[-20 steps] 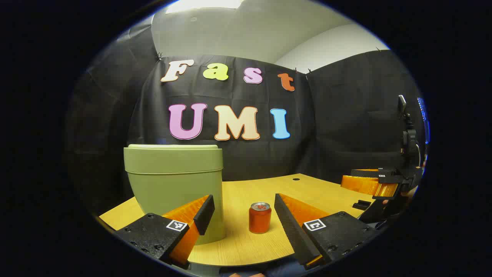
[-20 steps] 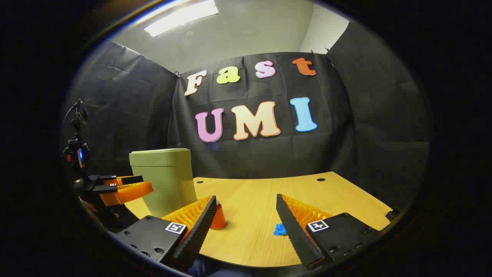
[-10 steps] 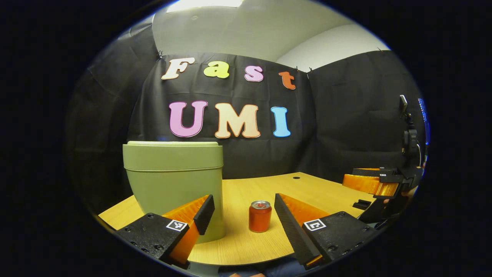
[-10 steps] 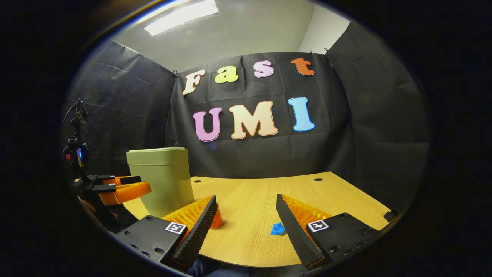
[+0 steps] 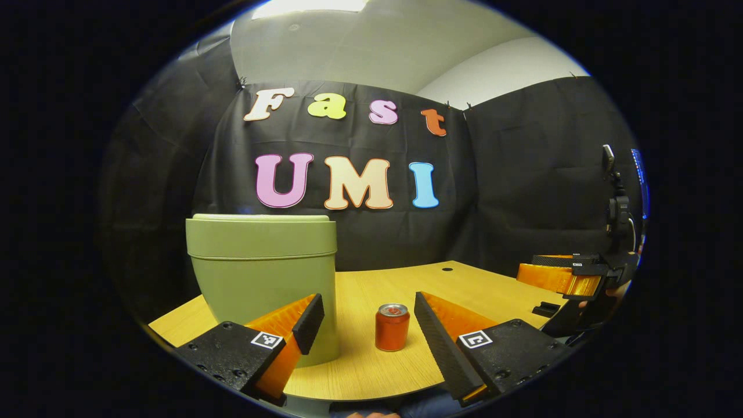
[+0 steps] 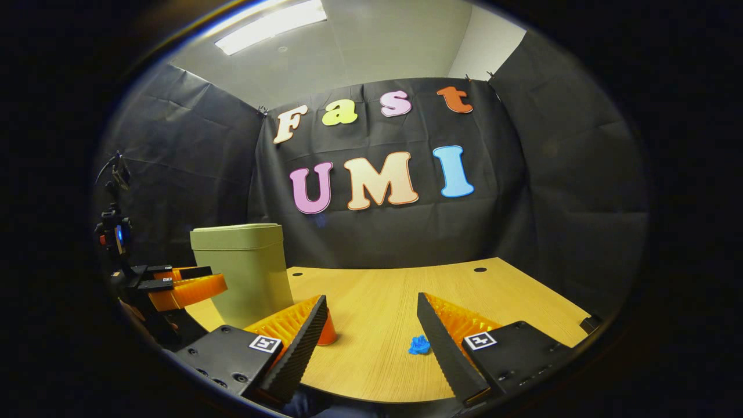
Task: Press the lid of the desktop garbage bin to open it, pick up the crumpled paper on the desktop and throw it into the bin, then pick up the pop can on the desktop and drop it into the bin, and finally close the garbage bin lid.
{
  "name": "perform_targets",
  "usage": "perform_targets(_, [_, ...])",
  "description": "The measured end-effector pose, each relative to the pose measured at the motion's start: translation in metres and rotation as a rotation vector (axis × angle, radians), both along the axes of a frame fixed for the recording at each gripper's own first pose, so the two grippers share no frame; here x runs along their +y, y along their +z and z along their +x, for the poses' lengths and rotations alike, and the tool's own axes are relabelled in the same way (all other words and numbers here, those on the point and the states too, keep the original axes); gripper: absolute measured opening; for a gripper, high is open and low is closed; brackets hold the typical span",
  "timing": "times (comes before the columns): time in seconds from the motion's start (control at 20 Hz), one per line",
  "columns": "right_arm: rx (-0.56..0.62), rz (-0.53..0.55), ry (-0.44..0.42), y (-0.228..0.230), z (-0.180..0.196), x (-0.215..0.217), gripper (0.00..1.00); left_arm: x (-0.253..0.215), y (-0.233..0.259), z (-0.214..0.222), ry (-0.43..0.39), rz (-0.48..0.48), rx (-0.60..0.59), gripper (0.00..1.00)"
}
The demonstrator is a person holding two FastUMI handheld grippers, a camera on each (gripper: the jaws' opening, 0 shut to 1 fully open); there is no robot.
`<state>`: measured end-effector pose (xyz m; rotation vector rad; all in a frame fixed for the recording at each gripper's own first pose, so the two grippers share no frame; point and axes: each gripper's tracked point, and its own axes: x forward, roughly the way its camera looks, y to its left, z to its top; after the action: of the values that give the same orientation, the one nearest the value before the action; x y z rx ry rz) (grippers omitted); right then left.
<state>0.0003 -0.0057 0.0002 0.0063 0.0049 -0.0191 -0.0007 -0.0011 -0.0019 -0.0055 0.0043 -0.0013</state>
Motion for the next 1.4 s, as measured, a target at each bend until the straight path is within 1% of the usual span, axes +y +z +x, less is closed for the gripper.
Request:
perform_targets(0.25, [0.003,0.000,0.000,-0.002,-0.001,0.000,0.98,-0.001,0.001,0.000,-0.008,0.001,0.002,0.93])
perform_targets(0.3, [0.003,0.000,0.001,-0.002,-0.001,0.000,0.98,0.000,0.001,0.001,-0.004,0.000,0.001,0.91])
perform_targets(0.4, [0.005,-0.003,0.000,-0.002,-0.001,-0.001,0.98,0.003,0.002,0.001,0.007,0.004,-0.001,0.79])
perform_targets(0.45, [0.005,-0.005,-0.001,-0.004,0.000,-0.001,0.96,0.004,0.003,0.000,0.012,0.008,-0.003,0.71])
perform_targets(0.5, [0.007,-0.006,-0.001,-0.003,0.001,-0.001,0.96,0.004,0.004,-0.001,0.012,0.011,-0.009,0.69])
perform_targets(0.55, [0.010,-0.008,0.000,-0.005,0.001,0.000,0.98,0.003,0.007,-0.002,0.011,0.013,-0.017,0.64])
perform_targets(0.6, [0.012,-0.009,0.000,-0.005,0.002,0.000,0.96,0.004,0.007,-0.003,0.011,0.016,-0.022,0.59])
perform_targets(0.65, [0.015,-0.010,0.001,-0.005,0.002,0.000,0.96,0.004,0.008,-0.003,0.011,0.018,-0.025,0.50])
perform_targets(0.8, [0.027,-0.010,0.005,-0.009,0.003,0.001,0.98,0.008,0.005,-0.001,0.027,0.008,-0.013,0.40])
perform_targets(0.85, [0.026,-0.007,0.008,-0.008,0.003,0.003,0.98,0.007,0.002,-0.001,0.025,0.005,-0.002,0.34])
perform_targets(0.9, [0.022,-0.006,0.013,-0.007,0.003,0.003,0.98,0.005,0.000,-0.001,0.019,0.001,0.004,0.33])
perform_targets(0.95, [0.021,-0.008,0.019,-0.007,0.003,0.004,0.98,0.003,0.000,-0.001,0.013,-0.005,0.009,0.25])
perform_targets(1.0, [0.024,-0.013,0.025,-0.009,0.003,0.006,0.98,0.003,0.000,0.000,0.007,-0.005,0.009,0.23])
perform_targets(1.05, [0.029,-0.019,0.032,-0.010,0.003,0.010,0.98,0.003,0.002,0.000,0.003,0.000,0.008,0.16])
perform_targets(1.1, [0.031,-0.024,0.037,-0.011,0.005,0.013,0.98,0.005,0.003,0.001,0.004,0.008,0.002,0.14])
perform_targets(1.15, [0.029,-0.023,0.039,-0.009,0.005,0.014,0.96,0.008,0.006,0.000,0.009,0.012,-0.004,0.10])
perform_targets(1.25, [0.023,-0.006,0.052,-0.009,0.005,0.019,0.98,0.013,0.011,0.000,0.017,0.003,-0.018,0.05])
perform_targets(1.4, [0.026,-0.015,0.077,-0.012,0.004,0.030,0.98,0.028,0.024,0.001,0.044,0.002,-0.030,0.02])
